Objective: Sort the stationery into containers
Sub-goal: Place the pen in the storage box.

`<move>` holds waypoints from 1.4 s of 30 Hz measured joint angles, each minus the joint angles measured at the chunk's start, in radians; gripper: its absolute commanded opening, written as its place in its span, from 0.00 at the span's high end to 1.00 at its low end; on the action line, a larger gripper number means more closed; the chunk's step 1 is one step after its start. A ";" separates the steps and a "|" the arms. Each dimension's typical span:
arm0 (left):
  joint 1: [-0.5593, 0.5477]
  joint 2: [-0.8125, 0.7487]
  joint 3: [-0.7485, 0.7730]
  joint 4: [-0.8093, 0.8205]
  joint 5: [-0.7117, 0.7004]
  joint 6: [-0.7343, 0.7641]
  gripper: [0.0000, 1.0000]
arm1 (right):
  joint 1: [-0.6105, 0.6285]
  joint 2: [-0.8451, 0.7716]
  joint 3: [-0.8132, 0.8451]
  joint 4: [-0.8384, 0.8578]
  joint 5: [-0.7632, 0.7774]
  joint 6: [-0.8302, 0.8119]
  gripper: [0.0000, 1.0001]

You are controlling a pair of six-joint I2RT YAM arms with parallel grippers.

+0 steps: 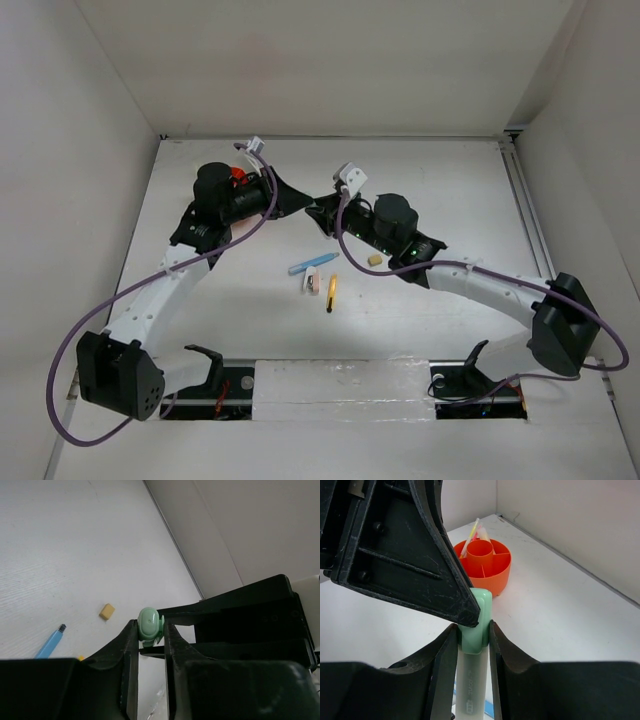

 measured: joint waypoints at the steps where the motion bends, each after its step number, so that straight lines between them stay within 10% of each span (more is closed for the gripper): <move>1: 0.000 0.003 0.000 0.003 0.005 0.004 0.96 | 0.000 0.001 0.000 -0.001 0.000 0.002 1.00; 8: 0.000 0.018 0.000 0.007 0.011 0.013 1.00 | -0.002 0.007 0.000 -0.006 0.000 0.004 0.98; 14: -0.003 0.019 0.013 -0.026 -0.024 0.032 1.00 | -0.003 0.011 0.000 -0.008 -0.001 0.009 0.59; 22: -0.005 0.024 0.031 -0.105 -0.158 0.069 1.00 | -0.003 0.016 0.001 0.020 -0.068 0.021 0.37; 30: -0.002 0.029 0.073 -0.189 -0.340 0.080 1.00 | -0.014 0.008 0.000 0.030 -0.087 0.027 0.35; 42: 0.095 0.492 0.866 -0.569 -0.952 0.080 1.00 | -0.048 -0.087 -0.030 0.027 -0.092 0.031 0.34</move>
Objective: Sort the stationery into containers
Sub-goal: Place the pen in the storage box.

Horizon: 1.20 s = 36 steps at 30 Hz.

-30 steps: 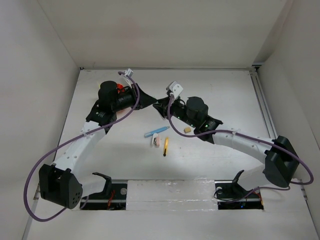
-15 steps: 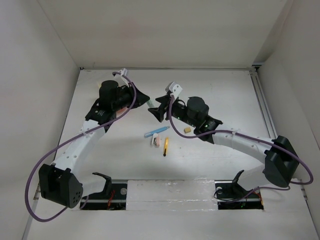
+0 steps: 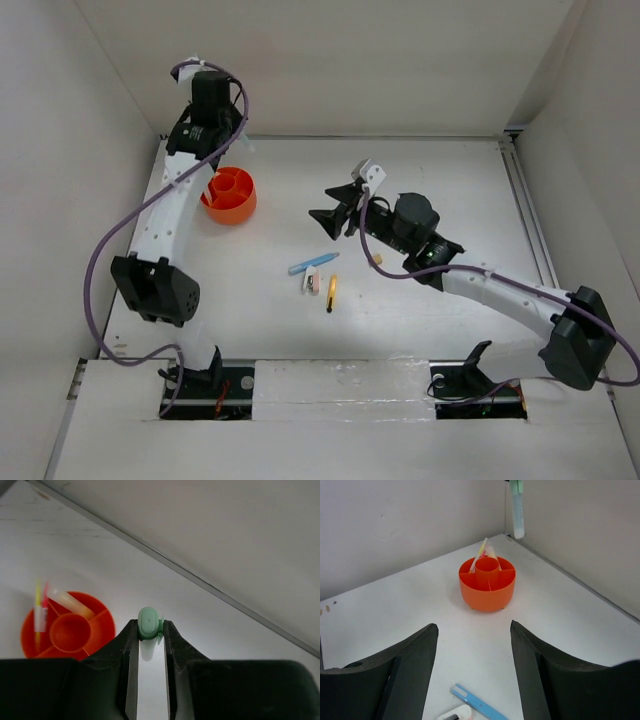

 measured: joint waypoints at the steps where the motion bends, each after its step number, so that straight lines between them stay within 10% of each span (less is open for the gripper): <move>1: 0.019 0.039 0.041 -0.020 -0.023 0.001 1.00 | 0.000 -0.008 -0.011 -0.001 -0.002 0.000 0.34; 11: 0.253 0.119 -0.128 0.099 0.058 0.069 1.00 | 0.000 -0.105 -0.090 -0.026 -0.019 -0.001 0.34; 36: 0.233 -0.015 -0.346 0.388 0.153 0.121 1.00 | 0.002 -0.135 -0.108 -0.029 -0.050 -0.005 0.34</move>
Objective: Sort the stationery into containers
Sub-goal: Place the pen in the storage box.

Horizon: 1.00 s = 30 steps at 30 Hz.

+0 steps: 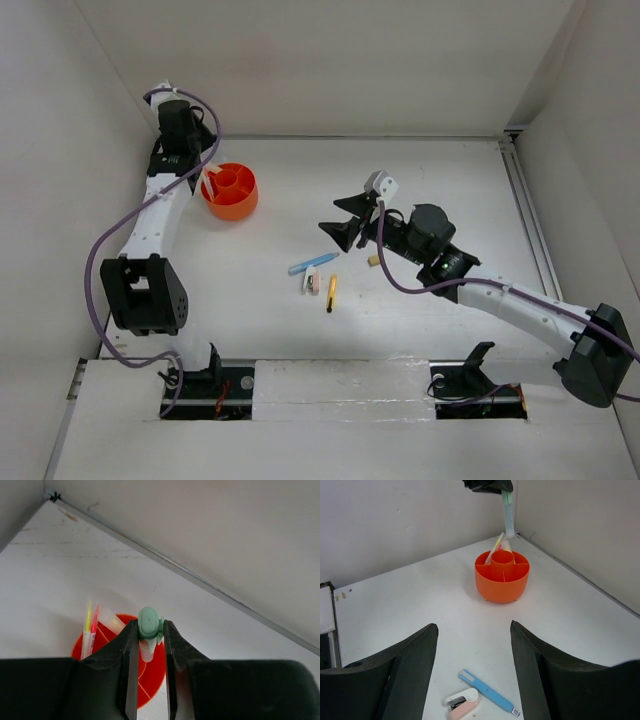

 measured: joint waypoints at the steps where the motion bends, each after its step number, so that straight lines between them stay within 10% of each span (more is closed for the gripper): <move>1: 0.000 -0.018 0.000 0.000 -0.002 0.003 1.00 | 0.000 0.000 0.000 0.000 -0.001 0.000 0.34; 30: 0.000 0.081 -0.132 0.214 0.002 -0.013 1.00 | 0.000 0.029 0.000 -0.014 -0.005 -0.011 0.34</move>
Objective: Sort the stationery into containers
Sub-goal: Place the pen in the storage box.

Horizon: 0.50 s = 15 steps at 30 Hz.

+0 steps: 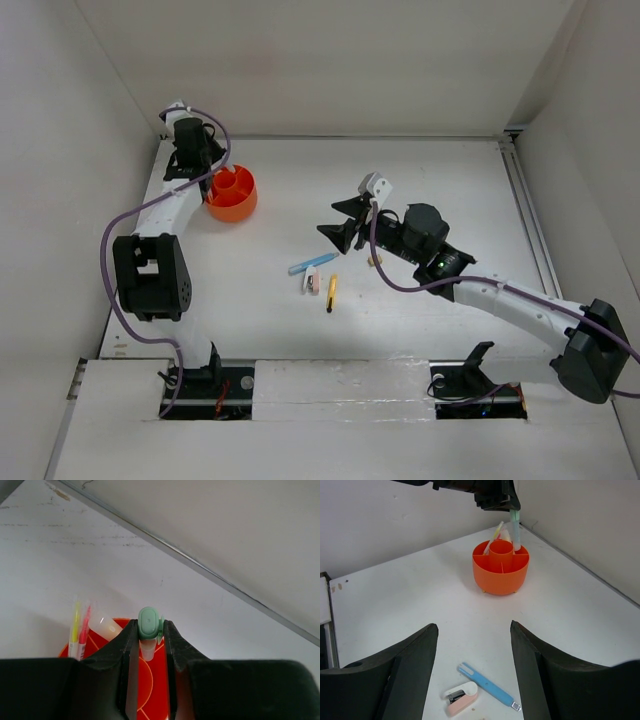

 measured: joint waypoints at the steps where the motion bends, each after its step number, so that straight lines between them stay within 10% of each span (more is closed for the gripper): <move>1: 0.000 0.002 -0.005 0.005 0.000 -0.003 1.00 | 0.000 0.000 0.000 0.000 0.000 0.000 0.34; 11: 0.000 0.004 -0.047 0.037 -0.009 -0.022 1.00 | 0.000 0.000 0.000 -0.001 0.000 0.000 0.34; 15: 0.000 0.006 -0.051 0.040 -0.019 -0.027 0.84 | 0.000 0.000 0.000 -0.001 0.000 0.000 0.34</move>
